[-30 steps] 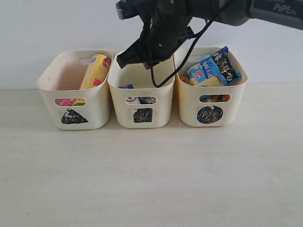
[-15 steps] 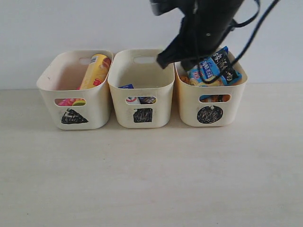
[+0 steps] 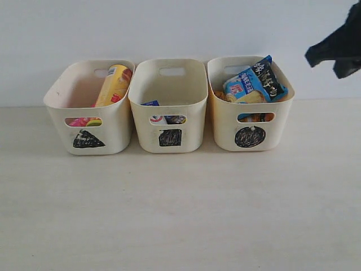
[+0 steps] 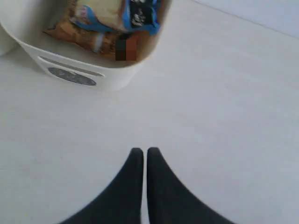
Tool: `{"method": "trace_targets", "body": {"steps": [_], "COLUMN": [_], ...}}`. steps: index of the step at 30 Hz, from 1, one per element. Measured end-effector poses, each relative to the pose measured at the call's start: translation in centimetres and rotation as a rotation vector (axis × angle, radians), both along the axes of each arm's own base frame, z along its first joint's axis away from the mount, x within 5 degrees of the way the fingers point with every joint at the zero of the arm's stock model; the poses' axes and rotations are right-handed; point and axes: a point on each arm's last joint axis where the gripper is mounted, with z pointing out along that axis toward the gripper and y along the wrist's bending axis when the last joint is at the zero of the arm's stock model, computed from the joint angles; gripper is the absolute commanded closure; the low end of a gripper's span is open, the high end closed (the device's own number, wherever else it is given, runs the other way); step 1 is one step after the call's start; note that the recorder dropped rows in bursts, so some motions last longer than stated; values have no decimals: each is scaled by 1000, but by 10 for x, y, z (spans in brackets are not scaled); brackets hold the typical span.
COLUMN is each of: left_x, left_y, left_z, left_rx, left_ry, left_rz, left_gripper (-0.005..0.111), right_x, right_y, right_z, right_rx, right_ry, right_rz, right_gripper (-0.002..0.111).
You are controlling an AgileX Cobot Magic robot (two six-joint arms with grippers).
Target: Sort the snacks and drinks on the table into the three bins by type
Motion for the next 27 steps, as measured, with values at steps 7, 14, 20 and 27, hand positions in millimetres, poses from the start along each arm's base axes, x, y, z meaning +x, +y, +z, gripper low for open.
{"method": "trace_targets", "body": {"steps": [7,14,20,27], "left_x": [0,0,0,0], "left_y": [0,0,0,0], "left_z": [0,0,0,0], "left_rx": [0,0,0,0], "left_ry": [0,0,0,0], "left_rz": [0,0,0,0], "left_gripper": [102,102,102,102], "right_x": [-28,-62,-98,-166], "right_y": [-42,-47,-45,-47], "right_z": [0,10,15,22], "right_rx": [30,83,155,218], "right_ry": [8,-46,-235,-573], "right_rz": [-131,-147,-132,-119], "right_gripper": [108,108,108,108]}}
